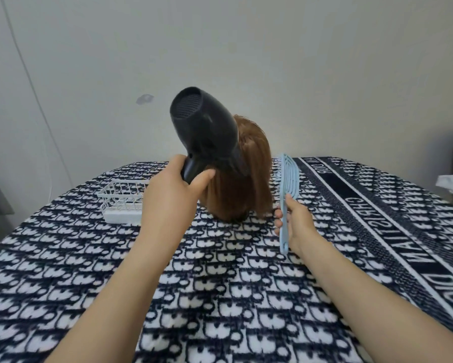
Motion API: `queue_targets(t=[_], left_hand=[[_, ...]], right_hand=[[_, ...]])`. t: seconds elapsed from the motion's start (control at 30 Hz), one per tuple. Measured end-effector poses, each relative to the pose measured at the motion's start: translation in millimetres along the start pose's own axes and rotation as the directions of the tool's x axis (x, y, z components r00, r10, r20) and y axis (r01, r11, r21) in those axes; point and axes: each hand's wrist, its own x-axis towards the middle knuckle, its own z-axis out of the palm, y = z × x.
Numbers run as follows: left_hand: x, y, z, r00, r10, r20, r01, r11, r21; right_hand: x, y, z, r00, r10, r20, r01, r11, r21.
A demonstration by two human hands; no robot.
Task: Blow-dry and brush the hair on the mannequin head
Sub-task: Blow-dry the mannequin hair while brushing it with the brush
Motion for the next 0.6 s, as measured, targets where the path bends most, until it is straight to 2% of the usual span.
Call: queue_targets(t=[0.07, 0.2, 0.3, 0.37, 0.47, 0.53, 0.6], left_hand=[[1.5, 2.3, 0.7, 0.999, -0.007, 0.032, 0.009, 0.999, -0.040], [2.3, 2.3, 2.1, 0.997, 0.068, -0.045, -0.062, 0.989, 0.132], [5.0, 4.5, 1.6, 1.000, 0.018, 0.004, -0.018, 1.000, 0.008], [7.1, 6.2, 1.6, 0.999, 0.046, -0.007, -0.046, 0.999, 0.021], [11.6, 9.2, 1.9, 0.999, 0.015, 0.038, -0.012, 0.996, -0.085], [14.1, 10.3, 2.1, 0.999, 0.036, 0.017, -0.036, 0.999, -0.033], [16.5, 11.2, 2.8, 0.999, 0.033, 0.001, -0.033, 0.998, -0.050]], right_hand=[[-1.0, 0.3, 2.4, 0.997, 0.059, 0.042, -0.061, 0.996, 0.066], [-3.3, -3.2, 11.1, 0.986, 0.146, 0.084, -0.160, 0.967, 0.196], [-4.7, -7.0, 18.4, 0.981, 0.159, 0.115, -0.181, 0.958, 0.222], [-4.8, -9.3, 23.5, 0.976, 0.172, 0.133, -0.199, 0.954, 0.224], [-3.8, -12.1, 31.0, 0.967, 0.198, 0.161, -0.231, 0.947, 0.223], [-3.1, -13.1, 34.6, 0.963, 0.209, 0.170, -0.244, 0.944, 0.221], [-2.2, -14.9, 36.7, 0.960, 0.217, 0.180, -0.255, 0.939, 0.229]])
